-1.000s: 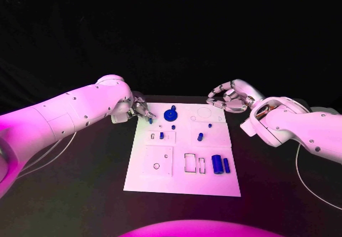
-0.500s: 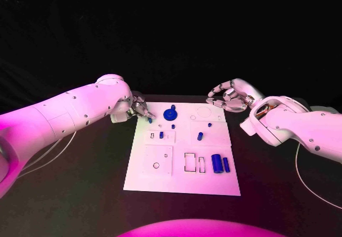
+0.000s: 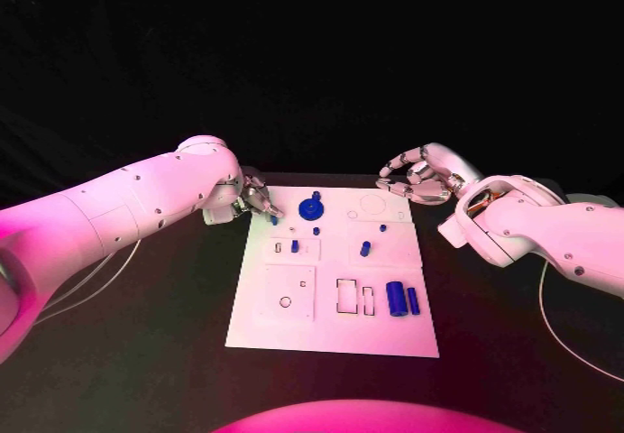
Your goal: Assemble the parts on the task board
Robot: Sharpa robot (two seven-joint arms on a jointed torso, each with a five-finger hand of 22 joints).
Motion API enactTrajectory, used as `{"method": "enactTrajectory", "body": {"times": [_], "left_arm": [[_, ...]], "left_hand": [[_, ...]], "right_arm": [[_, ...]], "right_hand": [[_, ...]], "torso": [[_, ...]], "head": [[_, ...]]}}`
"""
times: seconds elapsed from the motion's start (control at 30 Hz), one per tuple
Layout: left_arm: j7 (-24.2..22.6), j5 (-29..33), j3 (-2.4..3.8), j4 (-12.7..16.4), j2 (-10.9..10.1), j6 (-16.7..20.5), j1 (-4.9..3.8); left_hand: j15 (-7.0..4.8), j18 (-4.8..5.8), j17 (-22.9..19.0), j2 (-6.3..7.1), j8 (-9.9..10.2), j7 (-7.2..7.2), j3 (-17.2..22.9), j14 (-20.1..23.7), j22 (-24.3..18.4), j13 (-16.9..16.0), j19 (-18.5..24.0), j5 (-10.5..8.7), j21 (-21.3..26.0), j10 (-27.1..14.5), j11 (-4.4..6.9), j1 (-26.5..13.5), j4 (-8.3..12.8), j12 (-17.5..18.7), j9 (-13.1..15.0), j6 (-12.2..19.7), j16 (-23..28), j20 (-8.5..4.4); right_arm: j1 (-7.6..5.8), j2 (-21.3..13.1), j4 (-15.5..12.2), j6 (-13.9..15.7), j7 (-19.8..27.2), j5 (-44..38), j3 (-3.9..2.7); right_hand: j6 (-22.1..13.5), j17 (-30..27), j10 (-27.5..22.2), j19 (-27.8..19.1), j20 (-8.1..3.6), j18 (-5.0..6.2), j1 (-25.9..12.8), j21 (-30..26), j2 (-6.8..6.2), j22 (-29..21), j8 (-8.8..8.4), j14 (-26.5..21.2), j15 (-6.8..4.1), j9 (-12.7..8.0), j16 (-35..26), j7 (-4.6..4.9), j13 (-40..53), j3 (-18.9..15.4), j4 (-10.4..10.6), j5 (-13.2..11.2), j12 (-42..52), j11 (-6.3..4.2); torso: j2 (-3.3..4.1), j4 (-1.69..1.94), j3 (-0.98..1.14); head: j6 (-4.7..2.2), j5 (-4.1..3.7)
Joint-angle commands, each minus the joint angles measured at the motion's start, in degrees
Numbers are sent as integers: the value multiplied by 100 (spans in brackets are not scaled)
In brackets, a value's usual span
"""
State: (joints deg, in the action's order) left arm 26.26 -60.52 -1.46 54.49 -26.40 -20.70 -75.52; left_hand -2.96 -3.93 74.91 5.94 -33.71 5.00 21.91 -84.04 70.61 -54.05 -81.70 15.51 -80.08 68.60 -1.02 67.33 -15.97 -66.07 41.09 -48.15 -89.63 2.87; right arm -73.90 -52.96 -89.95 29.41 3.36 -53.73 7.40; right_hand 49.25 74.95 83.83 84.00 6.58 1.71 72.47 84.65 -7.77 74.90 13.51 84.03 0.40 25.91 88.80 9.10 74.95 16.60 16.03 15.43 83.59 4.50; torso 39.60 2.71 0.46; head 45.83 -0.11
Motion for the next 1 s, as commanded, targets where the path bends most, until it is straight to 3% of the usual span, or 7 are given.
{"method": "enactTrajectory", "body": {"times": [0.03,0.37,0.57,0.63,0.77,1.0], "left_arm": [[-48,91,-1,-6,21,-86,1],[-63,128,-10,-35,31,-49,8],[-76,253,-12,-50,15,13,10],[-81,310,-13,-55,4,20,10],[-90,412,-14,-60,-26,47,11],[-108,714,-16,6,-139,190,10]], "left_hand": [[-5,-8,1505,-1,-35,-19,59,-595,4,-13,-13,23,3,14,45,105,6,-36,-6,-28,-35,11],[-29,-6,1509,-69,-61,-47,312,-596,23,-9,-17,22,-5,27,73,489,152,-42,-19,-8,-37,-6],[-26,-7,1507,-98,-158,-18,1119,-595,27,30,-12,47,-3,35,63,830,536,-12,24,92,-36,-12],[-1,-7,1502,-16,-245,11,1608,-594,29,54,-9,44,-4,43,37,718,689,-1,72,113,-32,8],[8,-7,1490,86,-350,22,2155,-590,37,75,-8,58,-7,46,31,476,953,-2,130,134,-26,25],[-5,-8,1457,176,-463,2,2618,-579,43,50,-6,136,-10,85,45,204,1243,-37,180,86,-8,19]], "right_arm": [[3,4,-8,-27,30,-20,0],[3,4,-9,-25,31,-20,0],[3,3,-8,-27,30,-20,0],[3,2,-7,-27,29,-20,0],[3,-3,-6,-29,29,-20,0],[3,-7,-1,-31,27,-19,0]], "right_hand": [[23,1045,5,262,-46,-13,-52,-36,25,1045,28,495,-27,0,-18,-1,795,20,22,13,-14,-19],[23,1043,6,261,-47,-12,-56,-38,29,1044,34,495,-29,0,-19,-2,796,29,19,15,-13,-21],[23,1043,6,261,-47,-12,-56,-38,29,1044,34,495,-29,0,-19,-2,796,29,19,15,-13,-21],[23,1043,6,261,-47,-12,-56,-38,29,1044,34,495,-29,0,-19,-2,796,29,19,15,-13,-21],[23,1043,6,261,-47,-12,-56,-38,29,1044,34,495,-29,0,-19,-2,796,29,19,15,-13,-21],[23,1043,6,261,-47,-12,-56,-38,29,1044,34,495,-29,0,-19,-2,796,29,19,15,-13,-21]], "torso": [[0,-1,-1],[0,1,0],[-2,-4,2],[-4,-3,1],[-2,5,1],[-5,5,0]], "head": [[7,9],[21,10],[20,16],[23,17],[20,16],[16,41]]}}
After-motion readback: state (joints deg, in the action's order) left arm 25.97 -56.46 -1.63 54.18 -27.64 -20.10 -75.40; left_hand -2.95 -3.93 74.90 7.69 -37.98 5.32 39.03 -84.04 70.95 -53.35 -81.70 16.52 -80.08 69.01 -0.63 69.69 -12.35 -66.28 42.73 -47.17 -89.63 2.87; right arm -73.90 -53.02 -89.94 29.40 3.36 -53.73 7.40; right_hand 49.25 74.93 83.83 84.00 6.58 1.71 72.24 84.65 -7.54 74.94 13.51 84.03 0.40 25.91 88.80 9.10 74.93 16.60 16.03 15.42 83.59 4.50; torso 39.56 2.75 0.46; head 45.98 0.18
